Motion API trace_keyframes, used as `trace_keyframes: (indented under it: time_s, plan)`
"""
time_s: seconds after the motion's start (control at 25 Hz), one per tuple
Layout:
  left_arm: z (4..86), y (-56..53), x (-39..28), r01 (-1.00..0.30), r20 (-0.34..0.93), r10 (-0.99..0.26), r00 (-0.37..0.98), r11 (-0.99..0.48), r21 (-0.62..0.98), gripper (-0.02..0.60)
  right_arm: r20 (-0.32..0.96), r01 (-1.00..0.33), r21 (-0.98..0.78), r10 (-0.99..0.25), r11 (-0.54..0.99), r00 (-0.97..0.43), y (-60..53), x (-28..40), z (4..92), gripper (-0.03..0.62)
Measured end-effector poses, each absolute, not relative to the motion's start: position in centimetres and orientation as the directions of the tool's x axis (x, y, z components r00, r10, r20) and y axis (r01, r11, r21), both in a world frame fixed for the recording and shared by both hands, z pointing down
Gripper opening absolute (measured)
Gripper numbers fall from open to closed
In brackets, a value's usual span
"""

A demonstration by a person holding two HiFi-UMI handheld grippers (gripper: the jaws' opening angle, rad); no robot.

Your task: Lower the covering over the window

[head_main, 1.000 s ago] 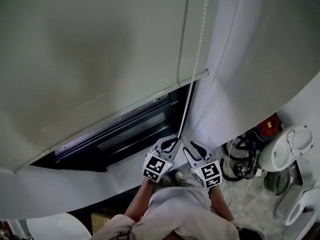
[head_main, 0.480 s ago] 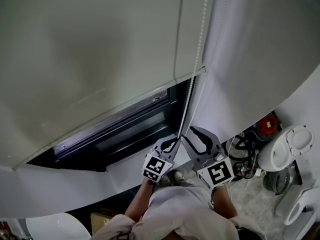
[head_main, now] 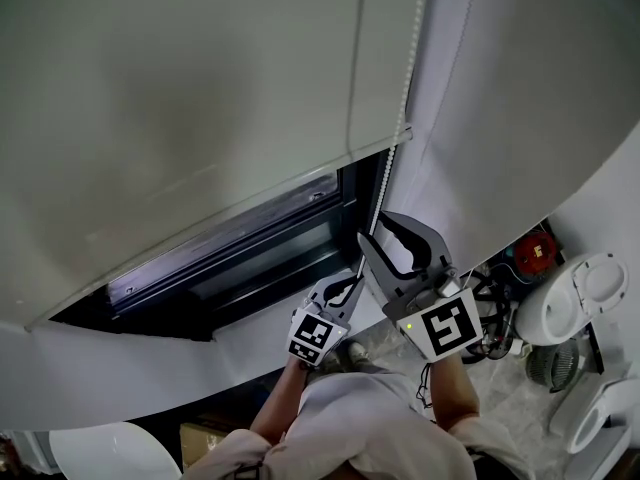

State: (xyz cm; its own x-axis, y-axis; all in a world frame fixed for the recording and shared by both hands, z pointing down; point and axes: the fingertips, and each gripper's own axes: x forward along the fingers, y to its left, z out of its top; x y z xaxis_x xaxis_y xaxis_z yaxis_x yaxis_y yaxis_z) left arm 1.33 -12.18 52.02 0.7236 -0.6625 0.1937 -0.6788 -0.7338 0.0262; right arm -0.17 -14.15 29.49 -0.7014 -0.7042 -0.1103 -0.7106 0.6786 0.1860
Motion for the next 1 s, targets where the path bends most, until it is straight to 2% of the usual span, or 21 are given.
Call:
trace_keyframes:
  time_s: [0.04, 0.12, 0.24, 0.44, 1.0]
  plan:
    - [52.0, -12.2, 1.4, -0.679, 0.194, -0.663, 0.723, -0.734, 0.023, 0.014, -0.108, -0.705, 0.189, -0.699, 0.684, -0.707, -14.3, -0.2, 29.5, 0.104]
    - [51.9, -12.1, 1.5, -0.679, 0.193, -0.664, 0.723, -0.734, 0.018, 0.014, -0.11, -0.69, 0.163, -0.682, 0.705, -0.723, -14.3, -0.3, 29.6, 0.029]
    - [51.9, -12.0, 1.6, -0.679, 0.192, -0.665, 0.721, -0.734, 0.008, 0.014, -0.151, -0.685, 0.065, -0.672, 0.725, -0.725, -14.2, -0.1, 29.7, 0.0]
    - [52.2, -11.9, 1.3, -0.684, 0.192, -0.671, 0.716, -0.729, 0.0, 0.014, -0.179, -0.696, 0.043, -0.68, 0.716, -0.711, -13.9, -0.1, 30.0, -0.003]
    - [57.7, -11.0, 1.1, -0.681, 0.3, -0.645, 0.703, -0.732, 0.023, 0.014, -0.077, -0.701, 0.043, -0.697, 0.712, -0.713, -14.5, -1.2, 35.7, -0.003]
